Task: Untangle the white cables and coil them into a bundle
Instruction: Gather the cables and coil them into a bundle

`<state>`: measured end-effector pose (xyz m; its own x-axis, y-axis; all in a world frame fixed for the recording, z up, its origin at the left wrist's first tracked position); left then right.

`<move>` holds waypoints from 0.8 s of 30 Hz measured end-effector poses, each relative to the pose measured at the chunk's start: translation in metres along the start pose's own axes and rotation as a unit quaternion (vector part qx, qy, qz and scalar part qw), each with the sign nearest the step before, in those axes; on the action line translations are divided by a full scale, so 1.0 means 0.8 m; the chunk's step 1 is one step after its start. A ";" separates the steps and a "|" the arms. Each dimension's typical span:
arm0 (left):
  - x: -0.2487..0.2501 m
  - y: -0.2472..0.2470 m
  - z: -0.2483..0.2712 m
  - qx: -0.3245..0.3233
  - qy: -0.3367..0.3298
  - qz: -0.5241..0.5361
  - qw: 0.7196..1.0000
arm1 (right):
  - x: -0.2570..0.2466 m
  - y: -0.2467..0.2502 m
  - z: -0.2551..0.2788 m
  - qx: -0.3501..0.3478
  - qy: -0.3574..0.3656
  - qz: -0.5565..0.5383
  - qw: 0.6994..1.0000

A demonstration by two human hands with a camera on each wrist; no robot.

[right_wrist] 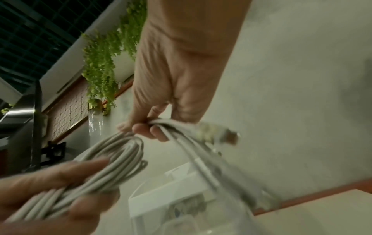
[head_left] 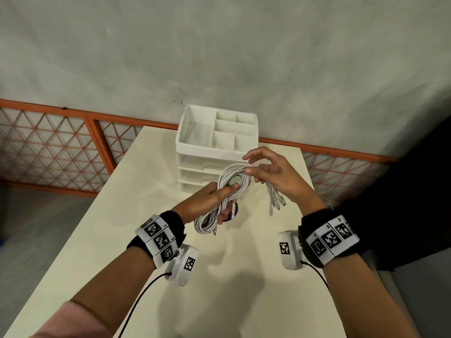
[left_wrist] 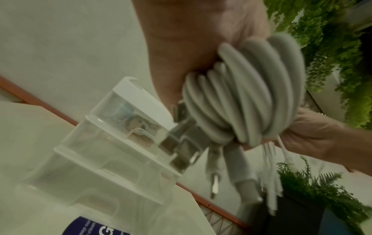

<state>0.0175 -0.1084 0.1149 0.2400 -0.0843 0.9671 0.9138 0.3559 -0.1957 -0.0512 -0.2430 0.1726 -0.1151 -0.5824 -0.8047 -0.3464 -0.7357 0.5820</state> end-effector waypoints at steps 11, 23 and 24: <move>0.011 0.004 -0.016 0.049 -0.116 0.014 0.992 | 0.004 -0.051 0.004 0.216 -0.048 0.136 0.966; 0.008 0.023 -0.022 0.062 -0.107 -0.008 0.992 | 0.001 -0.046 -0.015 0.098 -0.112 0.107 0.983; 0.008 0.024 -0.022 0.065 -0.106 -0.016 0.992 | 0.003 -0.045 -0.016 0.091 -0.117 0.107 0.983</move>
<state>0.0421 -0.1189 0.1145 0.1248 0.0954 0.9876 0.8662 0.4750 -0.1553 -0.0272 -0.2219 0.1513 -0.4078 -0.6061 -0.6829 -0.4498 -0.5175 0.7280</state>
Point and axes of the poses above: each hand's wrist, its own z-axis away from the middle knuckle, its own y-axis out of the back of the hand, x = y × z, the point moved 5 cm from there along -z, towards the middle knuckle, and after that the axes turned 15 degrees about z, right-handed, at the moved point
